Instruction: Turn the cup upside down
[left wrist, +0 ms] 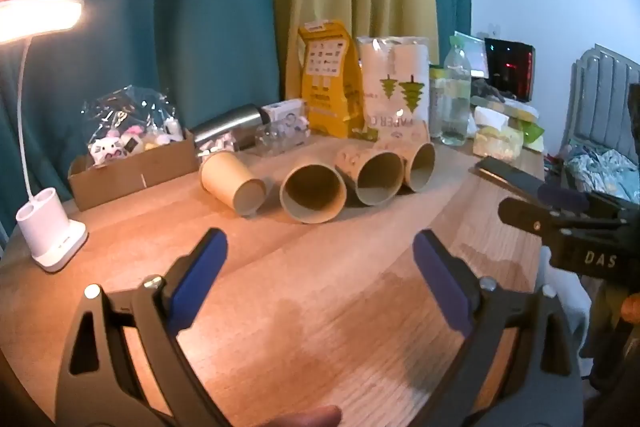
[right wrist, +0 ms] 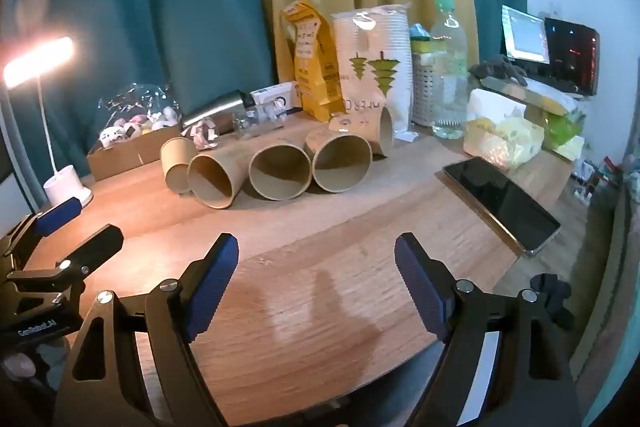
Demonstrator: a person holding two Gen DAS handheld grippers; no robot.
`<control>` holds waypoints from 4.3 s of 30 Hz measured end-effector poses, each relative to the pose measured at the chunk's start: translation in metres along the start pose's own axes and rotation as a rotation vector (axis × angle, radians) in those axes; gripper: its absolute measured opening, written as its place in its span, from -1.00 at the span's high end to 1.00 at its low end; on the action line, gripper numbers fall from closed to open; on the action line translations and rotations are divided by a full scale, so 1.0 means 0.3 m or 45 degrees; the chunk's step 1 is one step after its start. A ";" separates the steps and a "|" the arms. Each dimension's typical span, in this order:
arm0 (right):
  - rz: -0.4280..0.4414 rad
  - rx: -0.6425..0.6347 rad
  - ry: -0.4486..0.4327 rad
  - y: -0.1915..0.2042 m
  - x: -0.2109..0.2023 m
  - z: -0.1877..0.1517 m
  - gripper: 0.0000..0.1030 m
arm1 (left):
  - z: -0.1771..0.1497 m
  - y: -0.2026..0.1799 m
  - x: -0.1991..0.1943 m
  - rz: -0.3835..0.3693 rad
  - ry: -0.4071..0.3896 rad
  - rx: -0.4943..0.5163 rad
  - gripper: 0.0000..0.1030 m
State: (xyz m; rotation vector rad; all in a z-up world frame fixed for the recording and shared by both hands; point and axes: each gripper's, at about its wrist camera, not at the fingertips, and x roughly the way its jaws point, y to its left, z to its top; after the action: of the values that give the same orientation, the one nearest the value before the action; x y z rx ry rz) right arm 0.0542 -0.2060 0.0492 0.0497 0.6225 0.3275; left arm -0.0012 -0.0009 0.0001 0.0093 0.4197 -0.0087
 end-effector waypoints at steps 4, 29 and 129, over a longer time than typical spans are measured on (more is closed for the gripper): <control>0.028 0.005 -0.006 0.007 -0.004 0.009 -0.61 | -0.023 -0.032 0.007 0.020 0.020 0.066 -0.85; 0.009 0.033 0.027 -0.007 0.015 -0.007 -0.61 | -0.013 -0.024 0.021 -0.002 0.046 0.033 -0.85; 0.080 0.012 0.023 -0.012 0.017 0.029 -0.61 | -0.007 -0.070 0.026 -0.027 0.074 0.109 -0.85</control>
State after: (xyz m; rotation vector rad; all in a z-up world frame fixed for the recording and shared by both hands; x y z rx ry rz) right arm 0.0643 -0.2072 0.0529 0.0753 0.6412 0.3864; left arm 0.0050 -0.0221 -0.0052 0.0894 0.4776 -0.0471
